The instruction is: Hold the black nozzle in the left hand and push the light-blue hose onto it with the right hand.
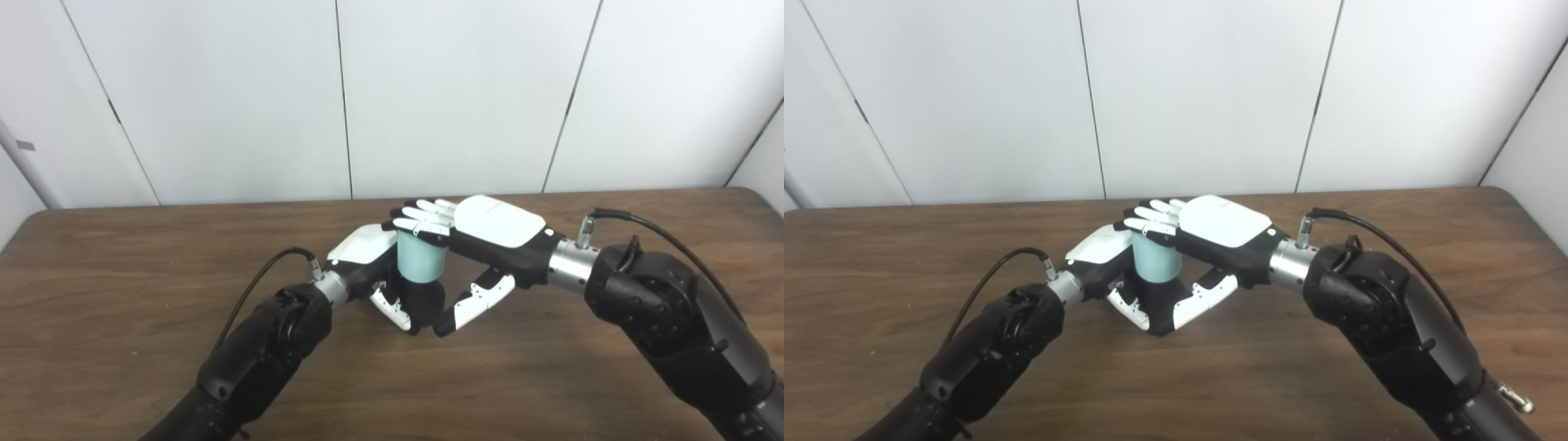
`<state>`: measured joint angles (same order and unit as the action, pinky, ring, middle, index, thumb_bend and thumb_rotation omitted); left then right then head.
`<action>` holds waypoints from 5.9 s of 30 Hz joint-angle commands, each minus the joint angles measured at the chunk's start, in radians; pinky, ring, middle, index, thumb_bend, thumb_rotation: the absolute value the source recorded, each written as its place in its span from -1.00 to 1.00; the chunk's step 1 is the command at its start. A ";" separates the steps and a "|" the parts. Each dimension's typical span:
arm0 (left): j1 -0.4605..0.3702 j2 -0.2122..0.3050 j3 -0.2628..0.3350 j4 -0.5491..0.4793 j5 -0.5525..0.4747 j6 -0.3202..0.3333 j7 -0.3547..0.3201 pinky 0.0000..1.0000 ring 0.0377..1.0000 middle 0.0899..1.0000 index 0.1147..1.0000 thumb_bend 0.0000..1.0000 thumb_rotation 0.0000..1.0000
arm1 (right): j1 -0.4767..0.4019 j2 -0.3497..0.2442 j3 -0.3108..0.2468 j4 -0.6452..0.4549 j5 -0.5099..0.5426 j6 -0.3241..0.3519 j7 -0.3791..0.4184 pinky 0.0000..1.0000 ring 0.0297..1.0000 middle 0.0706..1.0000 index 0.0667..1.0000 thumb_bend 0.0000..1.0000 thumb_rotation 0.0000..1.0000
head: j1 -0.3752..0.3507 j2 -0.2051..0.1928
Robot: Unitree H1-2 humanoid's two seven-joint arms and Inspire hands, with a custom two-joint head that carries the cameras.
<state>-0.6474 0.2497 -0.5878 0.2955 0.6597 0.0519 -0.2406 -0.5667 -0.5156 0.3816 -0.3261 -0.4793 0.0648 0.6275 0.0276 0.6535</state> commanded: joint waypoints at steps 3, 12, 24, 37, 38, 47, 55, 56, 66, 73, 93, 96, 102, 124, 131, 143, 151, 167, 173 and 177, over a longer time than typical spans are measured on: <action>0.036 0.010 -0.024 0.039 0.027 0.019 -0.062 -0.08 -0.11 -0.20 -0.16 0.05 -1.00 | 0.025 -0.004 0.034 0.009 0.017 0.062 0.082 0.94 0.98 1.00 0.97 0.48 0.93 | 0.000 -0.001; 0.031 0.015 -0.023 0.033 0.026 0.017 -0.070 -0.07 -0.12 -0.22 -0.15 0.05 -1.00 | 0.038 -0.001 0.031 0.005 -0.009 0.068 0.055 0.93 0.98 1.00 0.97 0.45 0.92 | 0.001 0.003; 0.040 0.017 -0.021 0.024 0.028 0.020 -0.065 -0.16 -0.17 -0.25 -0.15 0.05 -1.00 | 0.067 0.006 0.028 0.024 -0.016 0.061 0.019 0.93 0.98 1.00 0.97 0.42 0.91 | 0.003 0.008; 0.038 0.014 -0.016 0.032 0.023 0.018 -0.067 -0.07 -0.13 -0.22 -0.16 0.05 -1.00 | 0.076 0.023 0.056 -0.032 0.017 -0.034 0.008 0.90 0.95 0.97 0.92 0.40 0.84 | 0.006 0.010; 0.038 0.014 -0.016 0.032 0.022 0.017 -0.067 -0.05 -0.12 -0.22 -0.16 0.05 -1.00 | 0.074 0.022 0.055 -0.032 0.019 -0.045 0.004 0.90 0.95 0.97 0.91 0.40 0.83 | 0.005 0.010; 0.039 0.017 -0.014 0.040 0.025 0.004 -0.066 -0.08 -0.12 -0.21 -0.16 0.06 -1.00 | 0.073 0.022 0.031 -0.017 0.012 -0.090 -0.055 0.91 0.94 0.94 0.89 0.36 0.81 | -0.001 0.009; 0.034 0.017 -0.016 0.041 0.028 0.007 -0.073 -0.06 -0.09 -0.17 -0.17 0.06 -1.00 | 0.081 0.075 -0.055 -0.046 -0.046 -0.063 -0.183 0.73 0.87 0.95 0.87 0.18 0.47 | -0.005 0.008; 0.034 0.016 -0.017 0.042 0.028 0.006 -0.073 -0.05 -0.09 -0.17 -0.17 0.06 -1.00 | 0.084 0.088 -0.069 -0.048 -0.061 -0.056 -0.203 0.70 0.87 0.96 0.90 0.17 0.39 | -0.005 0.008; 0.030 0.009 -0.017 0.065 0.028 -0.005 -0.068 -0.02 -0.10 -0.20 -0.16 0.06 -1.00 | 0.095 0.170 -0.125 -0.023 -0.151 0.102 -0.174 0.66 0.92 1.00 1.00 0.33 -0.20 | -0.012 -0.004; 0.034 0.015 -0.009 0.056 0.024 0.002 -0.075 -0.09 -0.13 -0.22 -0.16 0.06 -1.00 | 0.095 0.119 -0.146 -0.041 -0.098 0.198 -0.071 0.69 0.95 1.00 1.00 0.50 -0.39 | -0.011 0.000; 0.045 0.019 0.008 0.053 0.023 0.007 -0.077 -0.11 -0.14 -0.20 -0.16 0.06 -1.00 | 0.315 0.288 -0.381 -0.033 0.142 0.161 -0.392 0.19 0.51 0.73 0.86 0.58 -0.73 | -0.005 -0.003; 0.045 0.021 0.008 0.050 0.024 0.009 -0.079 -0.11 -0.13 -0.16 -0.17 0.06 -1.00 | 0.330 0.287 -0.379 -0.028 0.155 0.166 -0.397 0.20 0.52 0.72 0.86 0.58 -0.74 | -0.003 -0.006; 0.049 0.021 0.023 0.051 0.011 0.000 -0.069 0.07 0.06 -0.12 -0.14 0.05 -1.00 | 0.357 0.306 -0.391 -0.029 0.203 0.157 -0.431 0.21 0.52 0.71 0.84 0.57 -0.74 | -0.004 -0.009; 0.087 -0.001 0.112 0.015 -0.025 0.048 -0.021 1.00 1.00 1.00 1.00 0.90 -0.45 | 0.417 0.366 -0.397 -0.050 0.298 0.123 -0.520 0.09 0.46 0.70 0.80 0.56 -0.73 | -0.009 -0.001; 0.149 -0.021 0.220 -0.160 -0.061 0.184 0.004 0.51 0.68 0.72 0.73 0.58 -0.75 | 0.429 0.360 -0.393 -0.055 0.297 0.124 -0.520 0.09 0.46 0.70 0.80 0.56 -0.74 | -0.003 -0.002; 0.301 -0.051 0.370 -0.269 -0.122 0.134 0.136 0.22 0.42 0.48 0.61 0.46 -1.00 | 0.447 0.354 -0.390 -0.071 0.299 0.127 -0.519 0.12 0.47 0.70 0.80 0.54 -0.81 | 0.038 -0.003; 0.388 -0.065 0.440 -0.323 -0.253 -0.018 0.172 0.23 0.44 0.44 0.53 0.36 -1.00 | 0.446 0.357 -0.396 -0.071 0.302 0.120 -0.528 0.13 0.48 0.69 0.77 0.51 -0.82 | 0.057 -0.005; 0.400 -0.128 0.566 -0.407 -0.573 0.024 0.111 -0.20 0.14 0.25 0.33 0.62 -0.98 | 0.454 0.402 -0.416 -0.028 0.281 0.093 -0.622 0.04 0.36 0.55 0.63 0.49 -0.82 | 0.056 -0.001; 0.422 -0.106 0.564 -0.457 -0.600 0.054 0.082 -0.17 0.14 0.26 0.30 0.64 -1.00 | 0.453 0.400 -0.411 -0.010 0.286 0.078 -0.626 0.04 0.35 0.54 0.62 0.49 -0.81 | 0.042 -0.003; 0.423 -0.102 0.576 -0.459 -0.626 0.053 0.078 -0.15 0.14 0.27 0.31 0.64 -1.00 | 0.456 0.394 -0.411 -0.008 0.297 0.073 -0.619 0.07 0.35 0.54 0.62 0.50 -0.80 | 0.027 -0.003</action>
<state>-0.2019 0.1395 -0.0216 -0.1354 0.0511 0.1177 -0.1627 -0.0929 -0.1145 -0.0248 -0.3214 -0.1935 0.1900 0.0108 0.0538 0.6504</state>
